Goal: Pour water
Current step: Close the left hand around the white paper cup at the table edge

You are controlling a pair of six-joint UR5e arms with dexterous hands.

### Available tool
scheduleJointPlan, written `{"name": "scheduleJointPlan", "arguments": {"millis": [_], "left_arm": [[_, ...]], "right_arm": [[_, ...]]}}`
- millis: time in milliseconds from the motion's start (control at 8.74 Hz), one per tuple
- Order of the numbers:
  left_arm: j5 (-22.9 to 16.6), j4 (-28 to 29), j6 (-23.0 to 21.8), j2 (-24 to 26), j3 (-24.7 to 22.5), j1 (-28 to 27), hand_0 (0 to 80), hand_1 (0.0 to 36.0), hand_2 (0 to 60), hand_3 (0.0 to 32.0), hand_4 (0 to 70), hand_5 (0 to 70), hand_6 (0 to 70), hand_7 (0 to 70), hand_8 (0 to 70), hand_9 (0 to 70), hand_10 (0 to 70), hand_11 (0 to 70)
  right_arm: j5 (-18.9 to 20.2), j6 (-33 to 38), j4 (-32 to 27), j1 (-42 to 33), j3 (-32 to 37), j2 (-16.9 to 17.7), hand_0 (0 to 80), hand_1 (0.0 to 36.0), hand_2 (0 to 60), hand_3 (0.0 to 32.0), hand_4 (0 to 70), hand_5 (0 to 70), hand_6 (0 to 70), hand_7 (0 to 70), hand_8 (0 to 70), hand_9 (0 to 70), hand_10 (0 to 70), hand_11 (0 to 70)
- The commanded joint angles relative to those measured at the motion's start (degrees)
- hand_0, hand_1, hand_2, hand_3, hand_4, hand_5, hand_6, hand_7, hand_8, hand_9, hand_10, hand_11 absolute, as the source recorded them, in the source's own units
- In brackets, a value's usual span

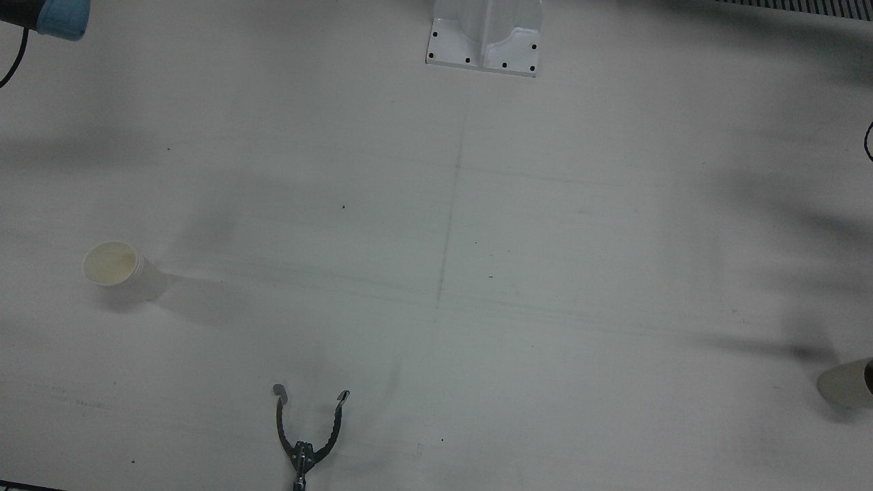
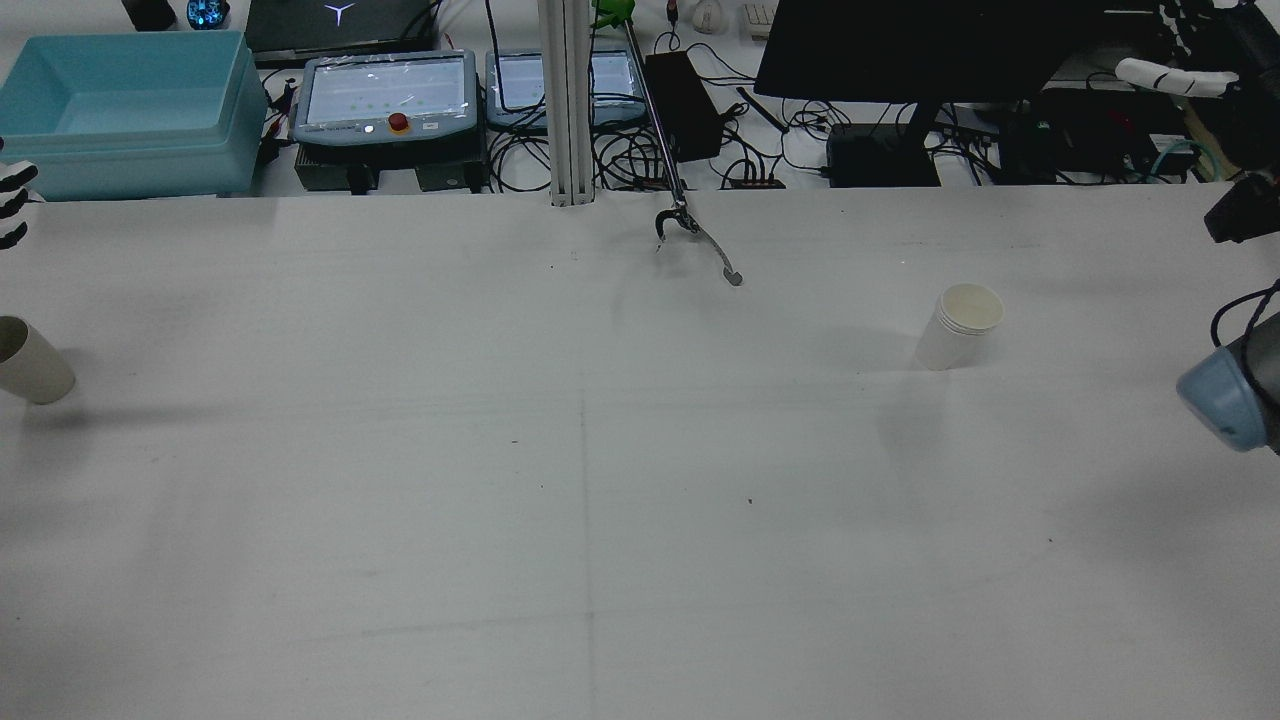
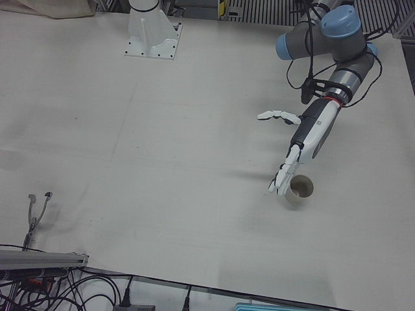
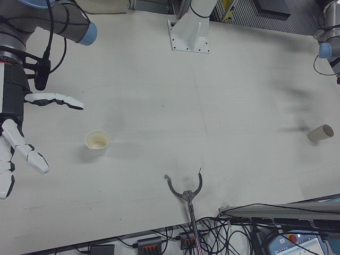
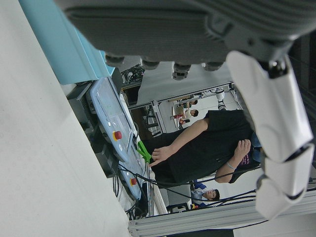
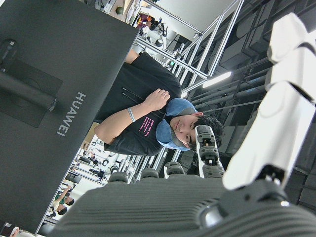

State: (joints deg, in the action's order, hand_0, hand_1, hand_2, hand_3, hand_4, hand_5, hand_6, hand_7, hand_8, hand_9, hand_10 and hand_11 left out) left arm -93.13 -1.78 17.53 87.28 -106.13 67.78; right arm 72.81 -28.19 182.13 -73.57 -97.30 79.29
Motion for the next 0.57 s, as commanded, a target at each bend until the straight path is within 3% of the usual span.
{"name": "scheduleJointPlan", "arguments": {"millis": [0, 458], "left_arm": [[-0.03, 0.28, -0.39, -0.18, 0.04, 1.29, 43.4, 16.0, 23.2, 13.2, 0.0, 1.2, 0.0, 9.4, 0.0, 0.4, 0.0, 1.0], [0.93, 1.33, 0.57, -0.88, 0.04, 2.0, 44.7, 17.1, 22.8, 12.2, 0.0, 0.2, 0.0, 5.1, 0.0, 0.0, 0.0, 0.0]], "right_arm": [[-0.22, -0.11, -0.02, 0.27, 0.35, -0.18, 45.7, 14.1, 18.0, 5.4, 6.0, 10.9, 3.5, 3.8, 0.0, 0.0, 0.0, 0.0], [-0.3, 0.85, 0.07, -0.08, 0.18, -0.1, 45.7, 14.0, 17.8, 5.0, 5.4, 12.0, 3.5, 4.0, 0.0, 0.0, 0.0, 0.0]]}}
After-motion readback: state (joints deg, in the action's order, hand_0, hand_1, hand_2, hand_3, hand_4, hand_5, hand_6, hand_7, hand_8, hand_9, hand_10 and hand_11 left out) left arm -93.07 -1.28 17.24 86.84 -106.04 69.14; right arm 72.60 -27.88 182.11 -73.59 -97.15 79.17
